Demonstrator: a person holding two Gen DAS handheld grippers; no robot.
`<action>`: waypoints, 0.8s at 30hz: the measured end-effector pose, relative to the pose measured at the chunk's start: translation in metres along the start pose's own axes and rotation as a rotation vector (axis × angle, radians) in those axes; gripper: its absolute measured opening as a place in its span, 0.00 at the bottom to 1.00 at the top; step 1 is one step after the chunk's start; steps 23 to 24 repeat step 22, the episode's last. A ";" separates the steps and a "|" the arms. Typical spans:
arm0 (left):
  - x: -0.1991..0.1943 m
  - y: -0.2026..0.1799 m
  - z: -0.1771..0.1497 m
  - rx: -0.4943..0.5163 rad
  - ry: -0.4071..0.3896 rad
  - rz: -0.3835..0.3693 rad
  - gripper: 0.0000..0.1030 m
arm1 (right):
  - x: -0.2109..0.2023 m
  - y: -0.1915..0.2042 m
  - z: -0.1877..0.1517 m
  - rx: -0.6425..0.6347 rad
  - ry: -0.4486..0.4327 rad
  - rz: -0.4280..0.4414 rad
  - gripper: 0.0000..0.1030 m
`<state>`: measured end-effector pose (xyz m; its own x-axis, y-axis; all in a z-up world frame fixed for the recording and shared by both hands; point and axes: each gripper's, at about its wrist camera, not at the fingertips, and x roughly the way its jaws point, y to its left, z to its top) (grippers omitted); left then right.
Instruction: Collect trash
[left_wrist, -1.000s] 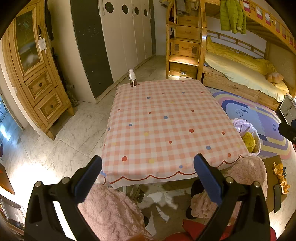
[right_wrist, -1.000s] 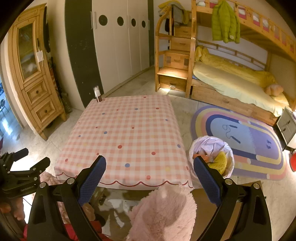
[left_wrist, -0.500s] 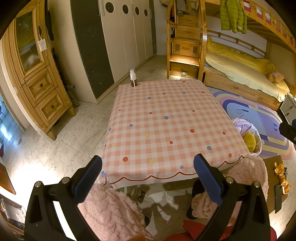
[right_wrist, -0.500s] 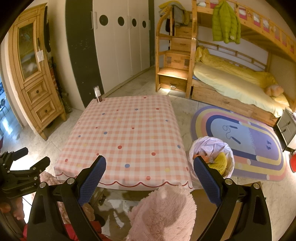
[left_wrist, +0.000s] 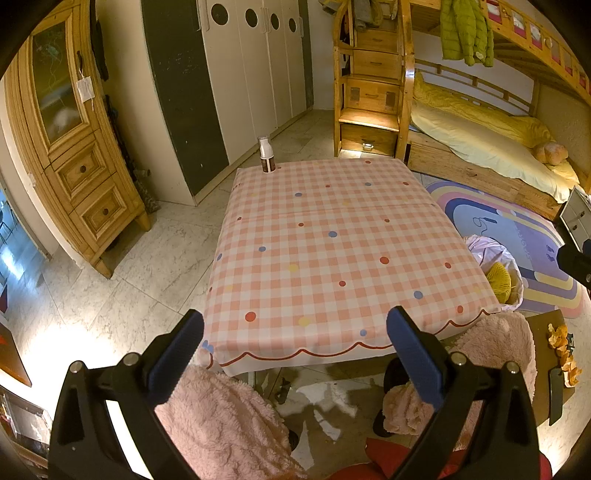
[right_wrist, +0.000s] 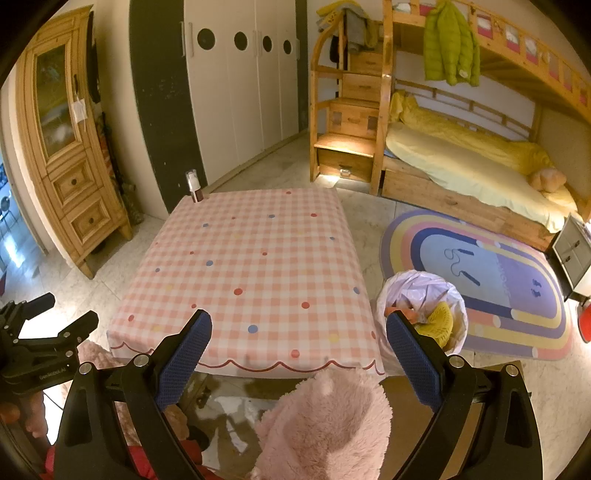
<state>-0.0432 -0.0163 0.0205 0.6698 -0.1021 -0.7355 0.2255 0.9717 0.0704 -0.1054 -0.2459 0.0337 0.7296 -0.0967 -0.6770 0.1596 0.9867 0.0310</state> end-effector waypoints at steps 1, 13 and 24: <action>0.000 0.000 0.000 0.001 0.000 -0.001 0.93 | 0.000 0.000 0.000 0.001 0.000 -0.001 0.91; 0.000 0.003 0.000 -0.001 -0.008 -0.002 0.93 | 0.003 -0.001 -0.001 0.003 0.004 0.001 0.91; 0.015 0.012 0.000 -0.019 0.003 0.007 0.93 | 0.025 -0.003 -0.006 0.007 0.031 0.013 0.91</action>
